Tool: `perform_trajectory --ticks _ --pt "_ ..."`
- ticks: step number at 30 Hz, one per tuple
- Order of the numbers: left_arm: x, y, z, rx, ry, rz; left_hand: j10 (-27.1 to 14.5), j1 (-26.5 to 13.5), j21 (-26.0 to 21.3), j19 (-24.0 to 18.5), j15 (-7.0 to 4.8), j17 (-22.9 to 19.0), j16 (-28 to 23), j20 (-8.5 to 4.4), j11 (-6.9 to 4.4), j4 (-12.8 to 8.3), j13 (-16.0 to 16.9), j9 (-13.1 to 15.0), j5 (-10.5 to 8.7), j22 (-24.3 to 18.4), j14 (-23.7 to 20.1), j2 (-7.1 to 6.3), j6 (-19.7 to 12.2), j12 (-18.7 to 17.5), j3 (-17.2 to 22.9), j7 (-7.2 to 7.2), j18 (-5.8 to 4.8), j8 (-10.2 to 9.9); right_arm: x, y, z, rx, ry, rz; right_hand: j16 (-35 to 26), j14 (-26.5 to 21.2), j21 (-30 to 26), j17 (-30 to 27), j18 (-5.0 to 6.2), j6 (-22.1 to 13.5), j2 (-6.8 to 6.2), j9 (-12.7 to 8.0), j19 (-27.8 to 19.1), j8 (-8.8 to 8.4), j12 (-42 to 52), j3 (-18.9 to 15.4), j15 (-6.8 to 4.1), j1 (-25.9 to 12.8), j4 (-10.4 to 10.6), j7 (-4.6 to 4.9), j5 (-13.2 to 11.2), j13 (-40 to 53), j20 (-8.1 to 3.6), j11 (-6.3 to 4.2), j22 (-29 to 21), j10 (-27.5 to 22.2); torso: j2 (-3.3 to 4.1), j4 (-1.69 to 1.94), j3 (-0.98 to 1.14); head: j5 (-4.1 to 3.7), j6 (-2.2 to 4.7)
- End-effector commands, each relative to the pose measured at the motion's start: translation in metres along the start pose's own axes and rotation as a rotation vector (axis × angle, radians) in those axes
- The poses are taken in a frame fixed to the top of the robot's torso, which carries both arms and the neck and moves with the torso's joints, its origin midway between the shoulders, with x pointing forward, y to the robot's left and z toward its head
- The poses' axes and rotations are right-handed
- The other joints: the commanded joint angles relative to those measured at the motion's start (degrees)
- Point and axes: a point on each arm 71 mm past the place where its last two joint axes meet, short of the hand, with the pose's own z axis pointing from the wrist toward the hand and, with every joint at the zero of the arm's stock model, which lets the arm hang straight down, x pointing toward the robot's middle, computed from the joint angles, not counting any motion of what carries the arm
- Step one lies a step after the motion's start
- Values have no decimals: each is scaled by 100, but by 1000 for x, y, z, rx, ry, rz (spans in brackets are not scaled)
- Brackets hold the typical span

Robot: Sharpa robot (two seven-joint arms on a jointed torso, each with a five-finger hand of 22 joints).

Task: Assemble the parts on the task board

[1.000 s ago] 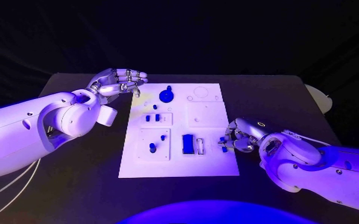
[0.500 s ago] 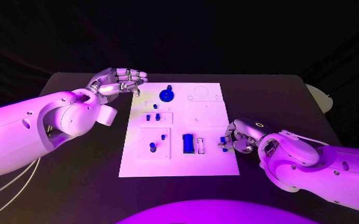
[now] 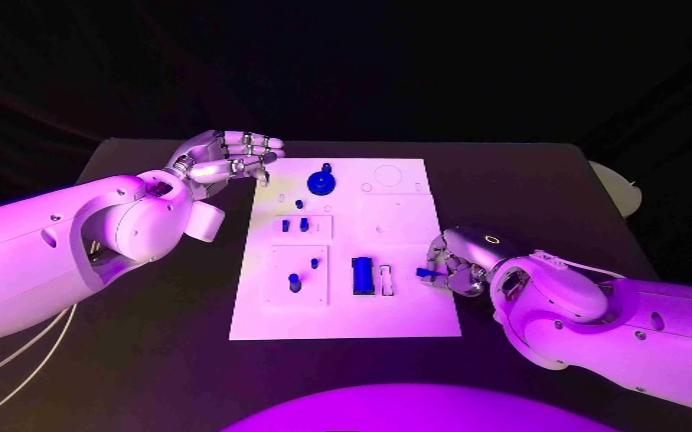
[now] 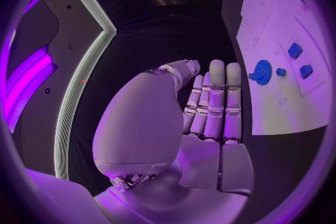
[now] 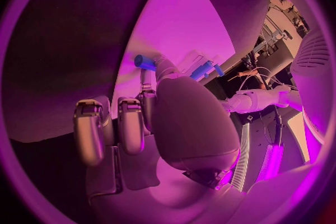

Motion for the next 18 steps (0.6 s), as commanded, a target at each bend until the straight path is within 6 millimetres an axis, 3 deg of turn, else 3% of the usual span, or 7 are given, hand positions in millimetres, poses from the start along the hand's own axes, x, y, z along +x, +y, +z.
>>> perform_trajectory --ticks 1,5,11,18 --pt "3 -1 0 3 22 -10 -54 -61 33 -28 4 -8 -23 24 5 -16 -10 -7 9 7 -32 -2 -45 38 -2 146 85 25 10 -8 0 44 60 -59 17 498 9 999 -72 1 259 44 582 43 18 442 -10 362 -156 -35 119 -296 -49 -5 1494 -11 -4 3 -5 -13 -7" --pt "3 -1 0 3 21 -10 -54 -61 33 -28 4 -8 -23 24 5 -16 -10 -7 9 7 -32 -2 -45 38 -2 146 85 25 11 -8 1 48 78 -68 13 497 0 994 -70 -48 -195 137 578 127 -10 1530 5 -111 -166 -19 120 -301 -21 5 1491 -1 -2 2 -9 -15 -10" --pt "3 -1 0 2 21 -10 -54 -61 33 -28 4 -8 -23 24 5 -16 -10 -7 9 7 -32 -2 -45 38 -2 146 85 25 13 -9 2 52 102 -79 13 497 -21 997 -66 -91 -365 168 570 133 -65 2084 23 -485 -214 9 158 -330 -9 38 1485 -20 -3 6 -9 -18 -18" --pt "2 -1 0 1 20 -9 -54 -61 33 -28 4 -8 -23 24 5 -16 -10 -7 9 7 -32 -2 -45 38 -2 146 85 25 15 -11 4 58 124 -88 14 497 -44 1000 -61 -127 -433 168 560 102 -155 2326 42 -675 -273 39 243 -389 6 59 1479 -62 -5 5 -8 -17 -22"
